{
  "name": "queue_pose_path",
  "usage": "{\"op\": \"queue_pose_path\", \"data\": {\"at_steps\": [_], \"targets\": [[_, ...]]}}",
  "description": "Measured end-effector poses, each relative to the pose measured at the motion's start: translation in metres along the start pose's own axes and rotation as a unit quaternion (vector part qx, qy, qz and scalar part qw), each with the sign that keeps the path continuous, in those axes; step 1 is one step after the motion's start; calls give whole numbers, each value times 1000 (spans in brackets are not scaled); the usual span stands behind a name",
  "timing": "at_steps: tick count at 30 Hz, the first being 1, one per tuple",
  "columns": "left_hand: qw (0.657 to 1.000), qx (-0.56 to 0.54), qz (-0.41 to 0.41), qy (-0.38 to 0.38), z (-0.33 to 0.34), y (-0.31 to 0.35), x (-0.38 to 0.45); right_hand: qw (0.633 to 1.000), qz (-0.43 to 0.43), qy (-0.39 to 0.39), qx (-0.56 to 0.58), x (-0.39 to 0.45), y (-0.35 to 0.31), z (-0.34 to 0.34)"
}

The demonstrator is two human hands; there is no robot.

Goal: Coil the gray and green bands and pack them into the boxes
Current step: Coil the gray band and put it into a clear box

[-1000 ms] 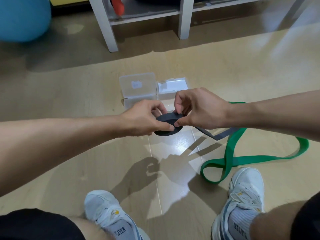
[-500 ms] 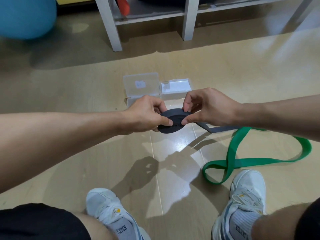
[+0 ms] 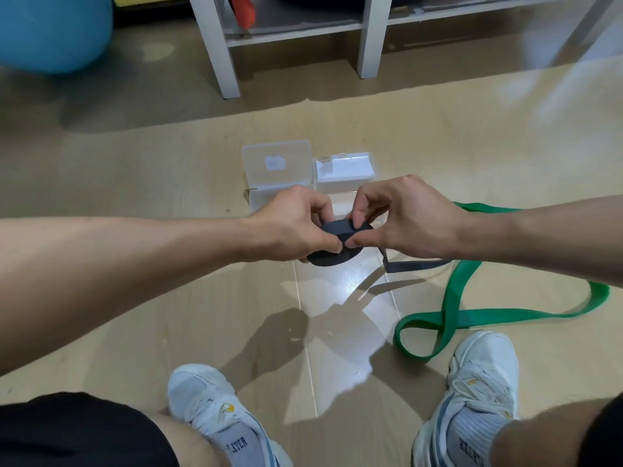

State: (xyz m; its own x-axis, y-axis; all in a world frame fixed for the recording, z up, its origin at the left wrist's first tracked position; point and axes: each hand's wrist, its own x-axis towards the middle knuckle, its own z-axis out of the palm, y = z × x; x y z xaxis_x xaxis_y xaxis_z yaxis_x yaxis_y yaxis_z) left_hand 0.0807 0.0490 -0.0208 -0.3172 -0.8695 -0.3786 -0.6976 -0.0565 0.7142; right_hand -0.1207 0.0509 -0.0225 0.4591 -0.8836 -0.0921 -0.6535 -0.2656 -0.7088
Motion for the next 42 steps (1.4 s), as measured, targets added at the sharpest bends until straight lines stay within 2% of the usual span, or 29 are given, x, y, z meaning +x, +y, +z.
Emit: {"op": "queue_pose_path", "data": {"at_steps": [4,10,13,16,20,24,28,32,34,38,42], "targets": [[996,-83,-24,25,-3,-5,2,997,21,9,71,0,10,-2],[991,-128,-24,12,-3,-14,0,998,17,13,58,-2,9,2],[999,-38,-7,-12,-1,-11,-1,1000,7,12,17,-2,2,3],[996,85,36,5,0,-3,-2,999,5,18,-39,-1,-4,4],[991,127,41,26,3,0,-1,998,-8,-2,-67,-3,-5,6],[998,61,13,3,2,-5,2,1000,-23,-6,-19,-6,2,6],[999,-39,-18,-8,-2,-12,3,1000,9,-1,15,-8,15,6],[996,-88,-28,-7,-3,-15,1,999,27,11,17,-8,17,7],[998,-61,-25,-13,-1,-15,1,1000,21,6,-12,-7,11,7],[996,88,16,-2,2,-6,-1,997,21,-11,-72,-6,-2,7],[992,122,19,3,4,1,-1,997,19,-27,-72,-5,-5,10]]}}
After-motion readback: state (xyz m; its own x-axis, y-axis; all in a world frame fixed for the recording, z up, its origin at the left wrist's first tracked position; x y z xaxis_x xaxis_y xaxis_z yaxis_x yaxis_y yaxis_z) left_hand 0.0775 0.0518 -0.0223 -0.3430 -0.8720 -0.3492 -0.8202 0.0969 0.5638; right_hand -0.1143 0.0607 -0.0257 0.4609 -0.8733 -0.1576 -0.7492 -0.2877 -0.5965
